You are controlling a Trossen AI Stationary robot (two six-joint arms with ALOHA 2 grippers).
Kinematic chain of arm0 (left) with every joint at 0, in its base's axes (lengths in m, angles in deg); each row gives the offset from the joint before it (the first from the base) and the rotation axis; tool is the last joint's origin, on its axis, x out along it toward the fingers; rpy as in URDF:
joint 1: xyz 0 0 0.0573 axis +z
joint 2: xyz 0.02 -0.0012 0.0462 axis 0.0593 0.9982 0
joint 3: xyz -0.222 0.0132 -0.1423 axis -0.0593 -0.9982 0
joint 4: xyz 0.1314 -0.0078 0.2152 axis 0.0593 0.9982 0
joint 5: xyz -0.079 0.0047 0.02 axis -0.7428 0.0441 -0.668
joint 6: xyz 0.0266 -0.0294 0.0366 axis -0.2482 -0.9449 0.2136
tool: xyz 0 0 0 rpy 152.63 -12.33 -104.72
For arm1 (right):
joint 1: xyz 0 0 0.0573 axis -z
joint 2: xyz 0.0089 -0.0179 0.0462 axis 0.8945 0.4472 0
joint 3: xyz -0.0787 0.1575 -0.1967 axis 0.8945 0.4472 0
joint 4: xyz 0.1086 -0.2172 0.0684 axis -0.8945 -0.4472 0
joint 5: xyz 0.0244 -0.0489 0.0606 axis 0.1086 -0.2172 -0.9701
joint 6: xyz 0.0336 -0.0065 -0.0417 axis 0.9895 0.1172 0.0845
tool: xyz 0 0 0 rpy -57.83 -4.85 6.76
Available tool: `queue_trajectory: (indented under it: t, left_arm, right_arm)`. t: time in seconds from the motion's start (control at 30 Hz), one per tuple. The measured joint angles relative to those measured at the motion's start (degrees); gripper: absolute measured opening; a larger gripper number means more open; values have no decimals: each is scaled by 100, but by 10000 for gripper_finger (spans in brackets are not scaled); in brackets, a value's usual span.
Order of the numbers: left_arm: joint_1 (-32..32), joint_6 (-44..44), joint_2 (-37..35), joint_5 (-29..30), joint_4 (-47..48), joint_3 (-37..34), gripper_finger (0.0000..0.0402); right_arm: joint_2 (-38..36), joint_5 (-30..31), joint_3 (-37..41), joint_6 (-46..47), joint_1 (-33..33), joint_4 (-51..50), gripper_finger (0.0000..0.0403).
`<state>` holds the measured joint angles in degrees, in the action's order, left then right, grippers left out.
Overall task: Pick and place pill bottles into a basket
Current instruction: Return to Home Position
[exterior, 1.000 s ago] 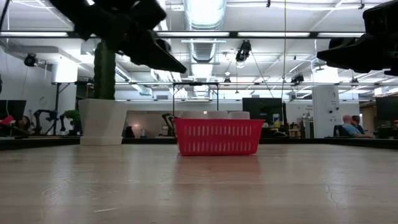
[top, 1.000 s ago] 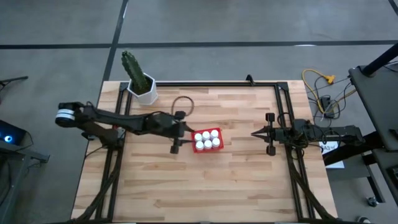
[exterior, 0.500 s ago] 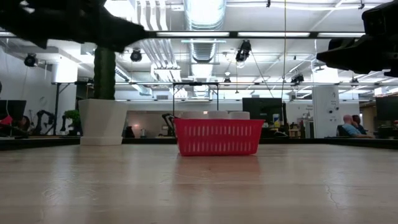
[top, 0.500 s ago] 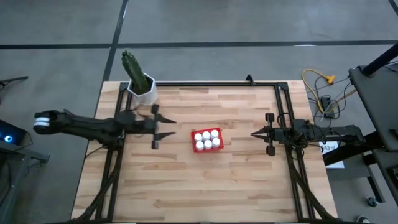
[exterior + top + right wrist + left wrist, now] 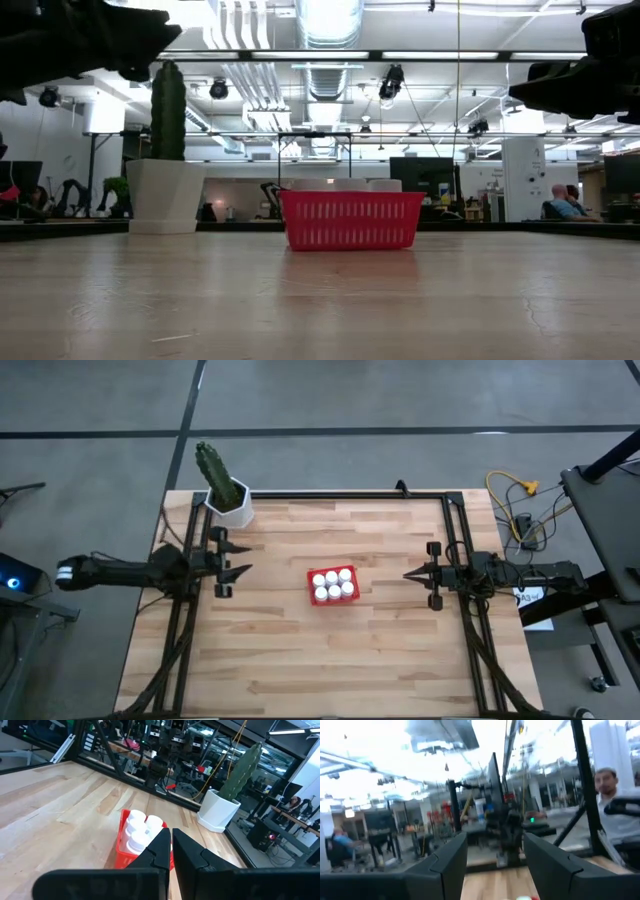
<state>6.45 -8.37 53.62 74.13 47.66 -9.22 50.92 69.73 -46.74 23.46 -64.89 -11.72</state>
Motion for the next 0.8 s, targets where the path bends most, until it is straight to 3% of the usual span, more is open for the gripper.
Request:
queue_trajectory:
  t: [0.2, 0.37, 0.8]
  left_arm:
    - [0, -54, -1211, -26, 505, -246, 178]
    - [-4, -209, -2009, -54, 1675, -246, 178]
    - [-9, -331, -1580, -174, 3002, -253, 178]
  right_arm:
    - [0, 0, 0, 6, 0, 0, 9]
    - [-2, 0, 0, 7, -2, 0, 9]
    - [2, -4, -4, 0, -2, 2, 8]
